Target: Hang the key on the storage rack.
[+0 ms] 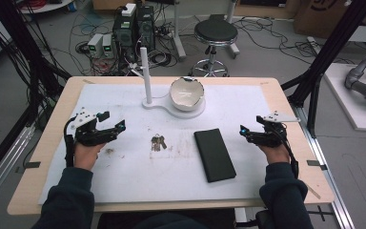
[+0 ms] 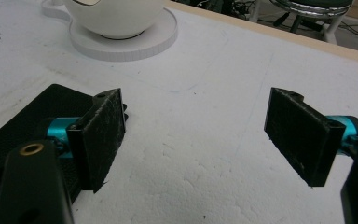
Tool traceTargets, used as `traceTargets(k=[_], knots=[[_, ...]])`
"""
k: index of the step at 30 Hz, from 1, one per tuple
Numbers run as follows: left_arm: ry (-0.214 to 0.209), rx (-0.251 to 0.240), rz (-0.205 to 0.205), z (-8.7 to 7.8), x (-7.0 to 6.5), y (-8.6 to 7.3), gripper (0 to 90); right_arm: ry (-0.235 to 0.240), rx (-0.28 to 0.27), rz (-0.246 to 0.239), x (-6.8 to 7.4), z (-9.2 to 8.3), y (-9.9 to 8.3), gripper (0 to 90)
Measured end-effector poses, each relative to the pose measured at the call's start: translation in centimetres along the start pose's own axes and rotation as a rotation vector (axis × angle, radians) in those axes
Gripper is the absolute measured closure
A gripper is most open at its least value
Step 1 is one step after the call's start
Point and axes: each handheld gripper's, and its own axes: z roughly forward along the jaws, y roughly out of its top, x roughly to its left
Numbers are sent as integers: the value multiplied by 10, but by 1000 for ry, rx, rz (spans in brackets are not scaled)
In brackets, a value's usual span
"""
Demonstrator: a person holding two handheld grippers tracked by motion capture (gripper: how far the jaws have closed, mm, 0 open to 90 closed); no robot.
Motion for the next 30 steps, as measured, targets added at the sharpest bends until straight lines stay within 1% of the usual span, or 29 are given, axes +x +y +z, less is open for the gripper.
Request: traceTargets(k=[3, 8, 10, 11, 12, 14, 17, 18, 20, 24, 25, 26, 27, 28, 30], knots=[[1, 0, -7, 1, 1, 0, 237, 0, -8, 3, -2, 0, 0, 205], [-2, 6, -16, 2, -1, 0, 244, -4, -6, 8, -6, -1, -3, 204], [-19, -1, -21, 5, -5, 2, 244, -6, 0, 9, -5, -4, -6, 205], [-19, -1, -21, 5, -5, 2, 244, -12, -2, 7, -6, -5, -7, 205], [-32, -11, -7, 7, -10, 3, 244, -17, -5, 7, -6, -7, -7, 205], [-49, -12, -14, 11, -14, 4, 241, -21, -11, 5, -6, -8, -7, 205], [-73, 3, 0, 13, -22, 5, 231, -32, -10, -7, -5, -8, -5, 205], [-82, 7, 3, 14, -25, 5, 247, -35, -8, -7, -4, -8, -5, 205], [-104, 23, 10, 17, -32, 4, 310, -36, -6, -13, -3, -9, -5, 205], [-168, 84, 2, 29, -48, -1, 451, -31, -13, -10, -3, -10, -5, 205], [-168, 84, 2, 29, -48, -1, 487, -31, -11, -9, -3, -9, -5, 205], [-185, 120, 11, 37, -57, -4, 527, -29, -7, -7, -3, -9, -5, 205], [-186, 140, 11, 42, -61, -5, 544, -28, -10, -8, -3, -8, -5, 205], [-194, 155, 7, 46, -63, -7, 556, -25, -9, -10, -2, -8, -5, 205], [-196, 175, 0, 54, -69, -8, 608, -21, -13, -15, -1, -8, -4, 205]])
